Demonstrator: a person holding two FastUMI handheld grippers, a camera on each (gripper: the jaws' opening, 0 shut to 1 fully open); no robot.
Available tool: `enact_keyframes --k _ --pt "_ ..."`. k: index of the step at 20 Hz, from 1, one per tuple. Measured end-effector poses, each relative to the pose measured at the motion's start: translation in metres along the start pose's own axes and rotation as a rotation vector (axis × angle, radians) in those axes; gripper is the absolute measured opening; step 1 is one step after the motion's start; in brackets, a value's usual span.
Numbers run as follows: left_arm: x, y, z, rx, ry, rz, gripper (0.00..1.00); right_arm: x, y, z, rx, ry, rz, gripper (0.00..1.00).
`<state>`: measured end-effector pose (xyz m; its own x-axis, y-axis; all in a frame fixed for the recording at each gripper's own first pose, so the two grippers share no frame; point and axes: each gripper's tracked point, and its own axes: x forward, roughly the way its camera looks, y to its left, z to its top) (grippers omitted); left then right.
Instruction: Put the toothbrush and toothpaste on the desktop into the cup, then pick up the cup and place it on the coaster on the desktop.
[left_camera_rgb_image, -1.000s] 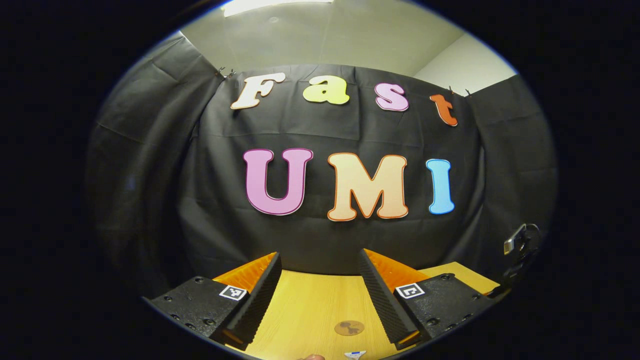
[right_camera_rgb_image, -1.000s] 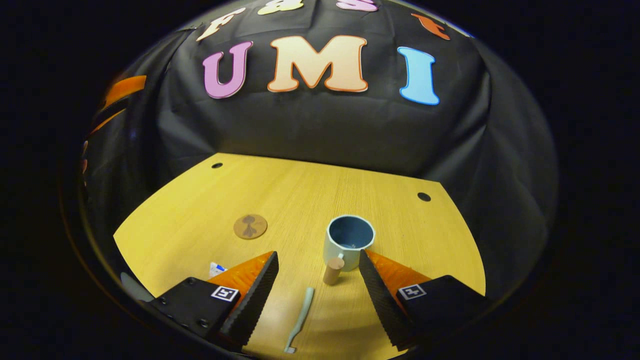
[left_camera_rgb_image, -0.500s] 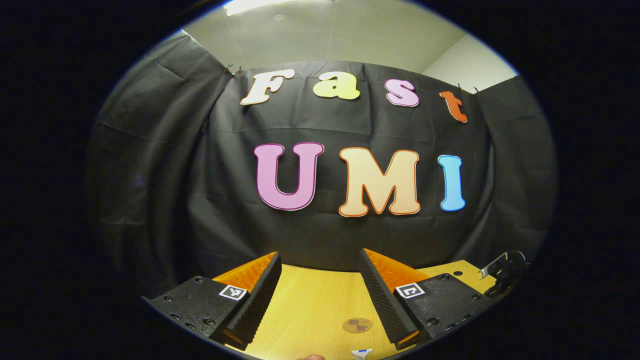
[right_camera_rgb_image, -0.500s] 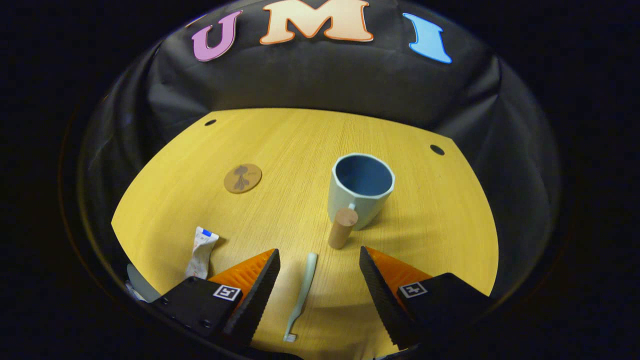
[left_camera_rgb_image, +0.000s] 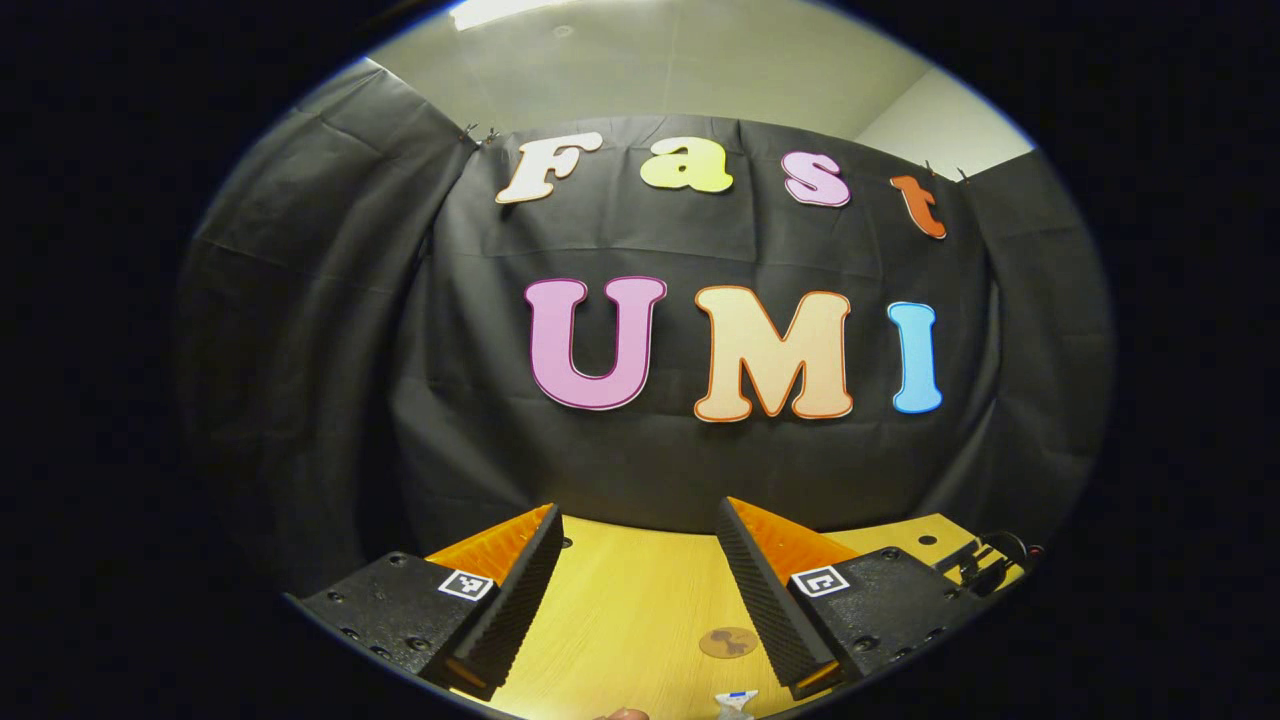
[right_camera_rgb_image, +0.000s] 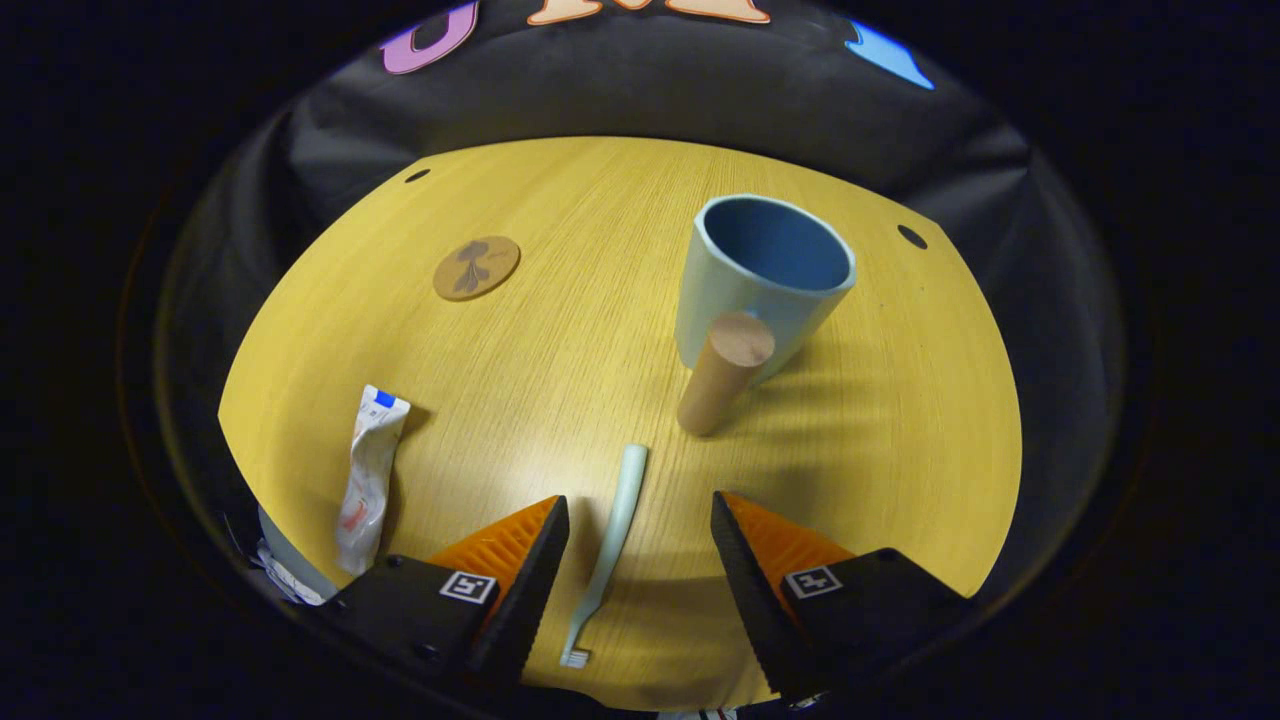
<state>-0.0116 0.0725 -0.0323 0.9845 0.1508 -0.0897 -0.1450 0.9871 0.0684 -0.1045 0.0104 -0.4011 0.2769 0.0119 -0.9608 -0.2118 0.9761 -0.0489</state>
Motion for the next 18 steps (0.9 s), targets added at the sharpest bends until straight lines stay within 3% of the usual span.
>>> enact_keyframes --k 5,10,12,14,16,17,18 --pt "-0.003 0.0 -0.006 0.0 0.014 0.0 0.92 0.009 0.007 -0.012 -0.01 0.057 0.013 0.73" --pt "-0.002 -0.006 -0.016 0.017 0.041 -0.017 0.94 0.012 0.01 -0.015 0.022 0.091 0.019 0.43" --pt "-0.002 -0.009 -0.021 0.018 0.052 -0.025 0.94 0.012 0.008 -0.014 0.024 0.09 0.02 0.43" --pt "0.0 -0.014 -0.024 0.018 0.06 -0.035 0.94 0.013 0.008 -0.014 0.038 0.099 0.027 0.2" --pt "0.002 -0.019 -0.032 0.015 0.079 -0.051 0.94 0.011 0.005 -0.014 0.051 0.098 0.032 0.22" --pt "0.003 -0.021 -0.037 0.014 0.093 -0.06 0.94 0.013 0.007 -0.013 0.066 0.111 0.039 0.1" --pt "0.002 -0.024 -0.042 0.011 0.108 -0.07 0.94 0.013 0.006 -0.013 0.069 0.116 0.053 0.1"
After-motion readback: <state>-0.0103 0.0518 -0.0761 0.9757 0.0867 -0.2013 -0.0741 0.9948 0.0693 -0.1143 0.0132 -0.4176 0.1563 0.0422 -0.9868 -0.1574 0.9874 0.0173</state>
